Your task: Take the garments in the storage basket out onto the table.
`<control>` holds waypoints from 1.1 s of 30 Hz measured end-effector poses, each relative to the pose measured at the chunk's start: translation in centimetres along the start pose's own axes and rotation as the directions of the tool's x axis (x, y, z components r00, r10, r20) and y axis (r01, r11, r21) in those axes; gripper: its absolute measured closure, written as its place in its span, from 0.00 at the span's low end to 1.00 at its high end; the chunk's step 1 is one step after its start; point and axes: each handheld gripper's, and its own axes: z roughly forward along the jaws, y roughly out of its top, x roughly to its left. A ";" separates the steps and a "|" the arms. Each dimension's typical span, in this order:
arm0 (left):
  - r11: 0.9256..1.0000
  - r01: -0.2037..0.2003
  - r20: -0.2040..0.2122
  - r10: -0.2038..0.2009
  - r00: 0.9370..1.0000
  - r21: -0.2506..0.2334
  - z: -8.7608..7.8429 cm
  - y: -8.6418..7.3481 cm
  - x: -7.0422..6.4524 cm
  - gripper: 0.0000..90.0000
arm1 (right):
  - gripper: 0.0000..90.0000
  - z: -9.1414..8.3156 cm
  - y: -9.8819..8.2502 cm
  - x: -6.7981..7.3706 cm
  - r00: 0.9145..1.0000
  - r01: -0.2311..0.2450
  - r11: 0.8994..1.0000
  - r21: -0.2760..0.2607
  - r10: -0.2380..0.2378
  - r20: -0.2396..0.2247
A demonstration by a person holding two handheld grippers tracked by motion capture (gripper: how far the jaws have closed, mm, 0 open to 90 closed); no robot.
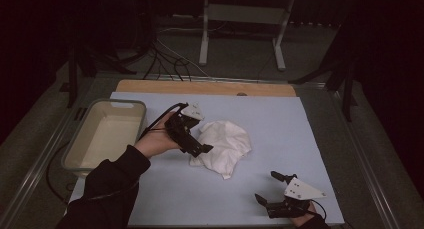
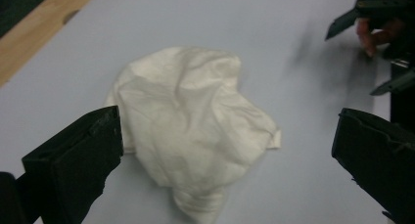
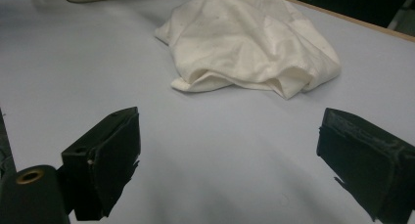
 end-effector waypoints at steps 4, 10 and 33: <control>1.000 -0.015 0.016 0.015 1.000 0.000 0.4 -1.2 -0.6 0.00 | 0.10 0.0 0.0 0.0 1.000 0.003 1.000 -0.001 -0.003 0.003; 0.999 -0.045 0.043 0.045 0.998 0.011 1.0 -3.5 -1.7 0.00 | 0.10 0.0 0.0 0.0 1.000 0.004 1.000 0.000 -0.004 0.005; 0.997 -0.056 0.072 0.052 0.996 0.058 1.4 -11.0 -4.6 0.00 | 0.10 -0.1 0.1 0.1 1.000 0.005 1.000 0.005 -0.005 0.005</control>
